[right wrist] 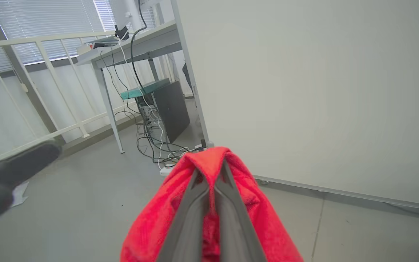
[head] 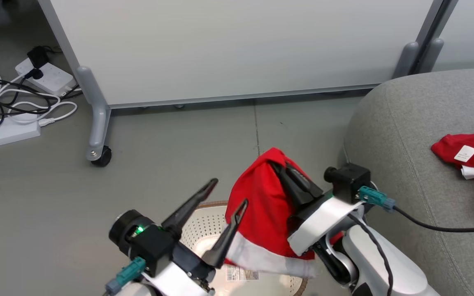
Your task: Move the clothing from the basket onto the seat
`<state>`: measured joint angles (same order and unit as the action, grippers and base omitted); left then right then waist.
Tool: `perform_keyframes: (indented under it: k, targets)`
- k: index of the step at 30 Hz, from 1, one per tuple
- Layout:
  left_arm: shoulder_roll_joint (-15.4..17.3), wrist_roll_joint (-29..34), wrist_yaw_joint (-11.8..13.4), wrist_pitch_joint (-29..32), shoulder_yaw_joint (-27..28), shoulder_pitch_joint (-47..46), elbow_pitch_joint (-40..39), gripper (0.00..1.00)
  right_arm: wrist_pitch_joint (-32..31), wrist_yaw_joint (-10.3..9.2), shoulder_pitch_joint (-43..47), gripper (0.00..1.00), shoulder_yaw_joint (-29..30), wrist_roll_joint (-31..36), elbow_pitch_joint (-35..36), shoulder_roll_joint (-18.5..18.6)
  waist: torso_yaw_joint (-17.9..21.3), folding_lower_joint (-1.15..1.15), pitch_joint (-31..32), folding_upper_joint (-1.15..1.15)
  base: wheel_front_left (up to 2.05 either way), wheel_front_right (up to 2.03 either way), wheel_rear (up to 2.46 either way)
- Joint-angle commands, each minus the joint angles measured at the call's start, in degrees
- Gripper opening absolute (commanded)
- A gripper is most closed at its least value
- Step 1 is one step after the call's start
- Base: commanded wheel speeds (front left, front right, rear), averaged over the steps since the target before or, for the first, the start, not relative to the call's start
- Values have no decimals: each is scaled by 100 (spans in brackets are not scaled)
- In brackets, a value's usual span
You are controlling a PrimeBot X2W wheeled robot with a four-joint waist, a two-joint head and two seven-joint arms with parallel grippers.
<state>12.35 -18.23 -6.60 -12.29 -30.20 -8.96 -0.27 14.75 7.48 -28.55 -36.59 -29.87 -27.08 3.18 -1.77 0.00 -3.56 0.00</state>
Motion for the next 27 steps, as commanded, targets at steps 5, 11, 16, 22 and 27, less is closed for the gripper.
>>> perform_keyframes:
  k: [5,11,16,22,27]
  targets:
    - [207,16,-78,59,-518,-149,191,100,57,4,218,0,377,109,-76,33,212,0,-53,0,0,0,0]
    - [328,23,-83,25,-775,-246,362,100,61,4,331,0,585,160,-27,18,527,0,-140,0,0,0,0]
    - [448,18,-83,-1,-888,-349,469,100,53,4,393,0,731,207,43,1,882,0,-232,0,0,0,0]
    - [547,32,-84,32,-986,-397,453,100,53,4,456,0,888,250,169,-11,1354,0,-348,0,0,0,0]
    - [620,31,-79,85,-1055,-477,359,100,53,4,563,0,1055,288,267,-13,1759,0,-475,0,0,0,0]
